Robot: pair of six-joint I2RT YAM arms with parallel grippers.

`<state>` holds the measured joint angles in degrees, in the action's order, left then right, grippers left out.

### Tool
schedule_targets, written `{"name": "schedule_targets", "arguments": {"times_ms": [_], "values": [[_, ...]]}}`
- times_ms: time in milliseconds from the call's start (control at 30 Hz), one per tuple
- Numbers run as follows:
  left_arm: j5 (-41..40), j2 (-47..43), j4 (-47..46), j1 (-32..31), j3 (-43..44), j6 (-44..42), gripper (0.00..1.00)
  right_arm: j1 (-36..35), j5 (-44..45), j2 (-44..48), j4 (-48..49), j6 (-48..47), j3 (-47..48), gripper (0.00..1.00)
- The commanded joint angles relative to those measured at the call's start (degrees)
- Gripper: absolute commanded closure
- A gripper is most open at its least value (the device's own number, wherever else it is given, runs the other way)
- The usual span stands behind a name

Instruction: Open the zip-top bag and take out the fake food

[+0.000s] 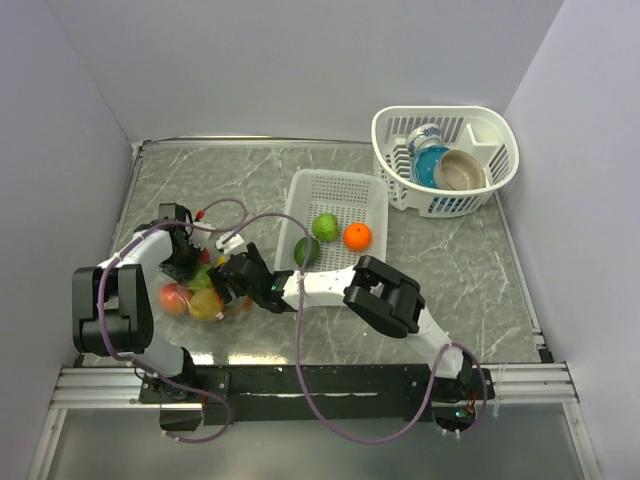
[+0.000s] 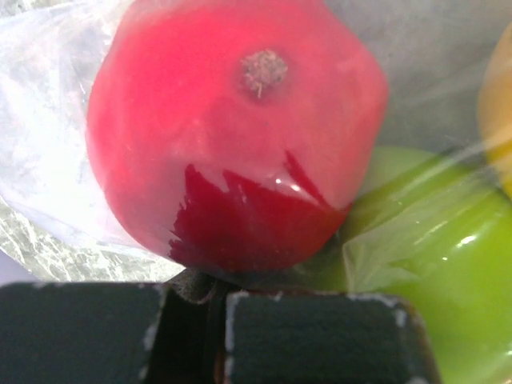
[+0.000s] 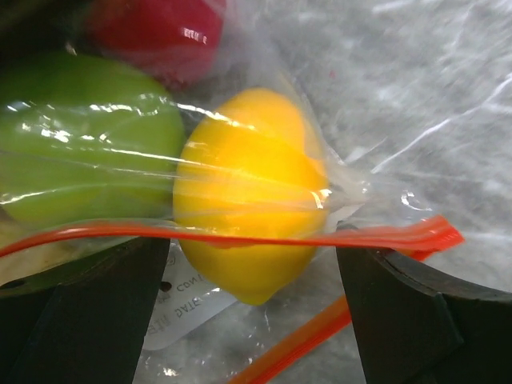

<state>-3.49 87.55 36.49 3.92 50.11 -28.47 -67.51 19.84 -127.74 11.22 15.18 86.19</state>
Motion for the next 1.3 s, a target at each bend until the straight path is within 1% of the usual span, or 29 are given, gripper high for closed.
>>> {"name": "schedule_targets", "arguments": {"times_ms": [0,33,100,133,167,200,233,267,300,333,400,433,500,533,600,667,733,833,867,933,967,1000,1033,1067,1100,1167,1267], "values": [[4.45,-1.85,2.45,-0.85,-0.54,-1.5,0.99,0.27,0.11,-1.9,0.02,1.08,2.41,0.11],[4.28,-2.12,2.36,-0.93,-0.62,-1.59,0.99,0.18,0.12,-0.68,1.07,0.82,1.44,0.18],[3.66,-2.21,1.31,-0.94,-1.32,-1.76,0.99,0.18,0.38,1.35,4.31,0.55,-2.41,0.27],[2.53,-2.03,0.69,-0.94,-1.59,-1.68,0.99,0.18,0.81,3.88,5.2,0.38,-3.74,0.37],[1.3,-1.86,0.08,-0.94,-2.29,-1.5,0.99,0.09,1.25,5.38,5.82,0.29,-5.14,0.42],[-0.54,-1.51,-0.62,-0.94,-2.38,-1.33,0.99,0.01,2.13,7.14,6.87,0.2,-8.2,0.45],[-1.51,-0.72,-2.11,-0.94,-2.64,-0.98,0.99,-0.43,3.01,10.99,7.58,0.03,-10.06,0.46],[-2.74,-0.1,-2.82,-0.85,-2.56,-0.02,0.99,-0.61,3.71,13.11,8.19,-0.24,-11.99,0.46],[-3.97,0.6,-3.52,-0.67,-2.3,0.69,0.99,-0.87,4.15,15.4,8.9,-0.41,-15.75,0.46],[-5.38,2.09,-4.4,-0.5,-1.95,1.39,0.99,-1.13,4.77,19.68,8.73,-0.68,-17.45,0.44],[-6.53,3.68,-5.11,0.38,-0.28,3.32,0.99,-1.84,5.65,24.01,7.94,-0.94,-22.53,0.42],[-6.88,5.42,-5.29,0.73,0.42,3.85,0.99,-2.01,6.0,28.38,7.59,-0.33,-24.21,0.41],[-6.8,7.45,-5.29,1.26,2.01,5.17,0.99,-2.19,6.53,32.8,7.24,1.24,-29.38,0.41],[-6.88,7.81,-5.29,1.18,2.19,5.35,0.99,-2.37,7.4,36.91,7.15,1.69,-31.07,0.41],[-6.01,8.25,-5.29,1.18,2.28,5.53,0.99,-2.02,9.33,40.71,7.14,2.48,-35.28,0.41],[-6.01,8.17,-5.73,1.18,1.75,5.27,0.99,-1.4,10.83,45.46,6.8,2.92,-37.4,0.41],[-6.18,7.81,-5.82,1.17,1.4,5.0,0.99,0.44,10.05,48.19,7.23,3.54,-39.69,0.4],[-5.74,6.94,-5.82,1.17,0.52,4.56,0.99,3.34,10.48,47.94,6.54,3.8,-39.7,0.4],[-5.66,6.67,-5.73,1.17,0.43,4.56,0.99,4.04,11.71,47.5,4.79,4.07,-39.18,0.4],[-5.13,5.8,-5.38,1.26,-0.01,4.13,0.99,7.64,14.87,45.57,2.68,5.38,-37.42,0.4],[-4.87,5.44,-5.12,1.18,-0.1,3.95,0.99,8.87,16.1,44.52,-0.99,6.34,-36.46,0.4],[-4.52,4.83,-5.03,1.17,-0.27,3.86,0.99,10.27,17.16,42.42,-2.42,6.88,-34.45,0.33],[-4.25,4.65,-4.68,1.17,-0.27,3.77,0.99,12.03,17.78,41.36,-3.74,6.88,-33.38,0.22],[-3.73,4.21,-4.24,1.09,-0.1,3.6,0.99,12.66,18.22,40.56,-5.84,6.97,-32.5,0.1],[-2.5,3.69,-3.8,1.17,-0.01,3.51,0.99,12.75,18.74,39.42,-6.38,5.66,-31.27,0.0],[-1.79,2.98,-3.36,1.17,-0.01,3.24,0.99,12.93,19.71,39.06,-8.48,4.95,-29.51,0.0],[-1.43,2.8,-3.71,1.17,-0.01,2.98,0.99,12.23,19.72,41.77,-8.59,3.11,-29.5,0.0]]}}
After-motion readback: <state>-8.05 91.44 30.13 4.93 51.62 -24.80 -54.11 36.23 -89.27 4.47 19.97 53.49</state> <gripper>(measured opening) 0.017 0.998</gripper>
